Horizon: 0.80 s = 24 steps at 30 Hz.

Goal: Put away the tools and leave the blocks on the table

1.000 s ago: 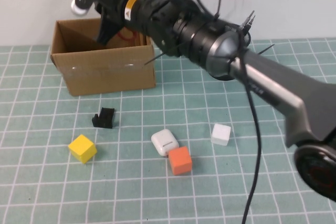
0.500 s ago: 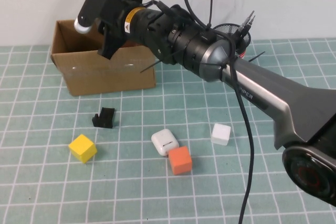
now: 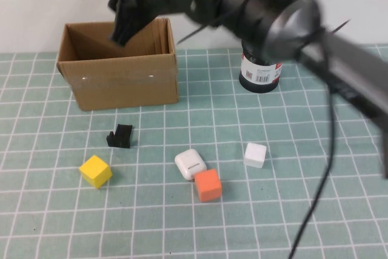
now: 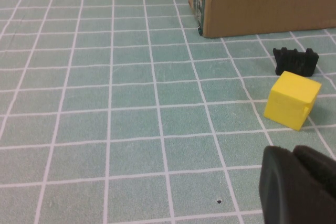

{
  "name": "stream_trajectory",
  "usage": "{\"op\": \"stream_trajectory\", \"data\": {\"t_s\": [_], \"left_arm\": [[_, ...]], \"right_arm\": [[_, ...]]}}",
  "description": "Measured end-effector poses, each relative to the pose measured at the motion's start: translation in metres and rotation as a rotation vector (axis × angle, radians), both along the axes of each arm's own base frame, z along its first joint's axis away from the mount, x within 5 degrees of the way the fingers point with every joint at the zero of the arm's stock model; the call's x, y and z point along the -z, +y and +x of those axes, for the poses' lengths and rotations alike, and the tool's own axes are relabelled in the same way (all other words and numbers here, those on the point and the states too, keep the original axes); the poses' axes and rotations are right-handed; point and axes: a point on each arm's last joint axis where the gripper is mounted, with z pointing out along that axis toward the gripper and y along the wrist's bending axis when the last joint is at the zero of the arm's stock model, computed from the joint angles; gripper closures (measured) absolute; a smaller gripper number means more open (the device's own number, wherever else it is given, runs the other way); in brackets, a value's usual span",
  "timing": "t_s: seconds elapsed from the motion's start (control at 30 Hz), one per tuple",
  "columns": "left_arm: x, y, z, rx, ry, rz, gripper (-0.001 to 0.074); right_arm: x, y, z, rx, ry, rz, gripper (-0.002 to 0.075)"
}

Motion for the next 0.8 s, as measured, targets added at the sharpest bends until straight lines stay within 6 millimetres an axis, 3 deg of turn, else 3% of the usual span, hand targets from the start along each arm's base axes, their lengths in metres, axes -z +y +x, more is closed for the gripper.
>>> {"op": "stream_trajectory", "data": {"t_s": [0.1,0.2,0.23,0.33,0.37,0.4,0.43,0.47,0.67,0.8], "left_arm": [[0.0,0.0,0.0,0.0,0.0,0.0,0.0739],[0.0,0.0,0.0,0.0,0.0,0.0,0.0739],[0.0,0.0,0.0,0.0,0.0,0.0,0.0739],[0.0,0.0,0.0,0.0,0.0,0.0,0.0739],[0.0,0.0,0.0,0.0,0.0,0.0,0.0739],[0.0,0.0,0.0,0.0,0.0,0.0,0.0739],[0.0,0.0,0.0,0.0,0.0,0.0,0.0739],[0.0,0.0,0.0,0.0,0.0,0.0,0.0739],[0.0,0.0,0.0,0.0,0.0,0.0,0.0739],[0.0,0.0,0.0,0.0,0.0,0.0,0.0739]], "right_arm": [[-0.029,-0.02,-0.023,0.045,0.088,-0.022,0.0643],[-0.05,-0.04,-0.041,0.104,0.175,-0.026,0.0706],[-0.096,-0.07,-0.068,0.122,0.139,0.047,0.0715],[-0.102,-0.087,-0.081,0.209,0.244,0.046,0.0727],[-0.066,-0.068,-0.063,0.245,0.326,-0.03,0.0729],[-0.111,-0.099,-0.09,0.263,0.274,0.063,0.073],[-0.075,-0.077,-0.069,0.294,0.341,-0.004,0.073],[-0.123,-0.111,-0.099,0.311,0.281,0.119,0.073],[-0.153,-0.138,-0.123,0.363,0.266,0.253,0.0731],[-0.179,-0.166,-0.149,0.347,0.202,0.298,0.0732]]}}
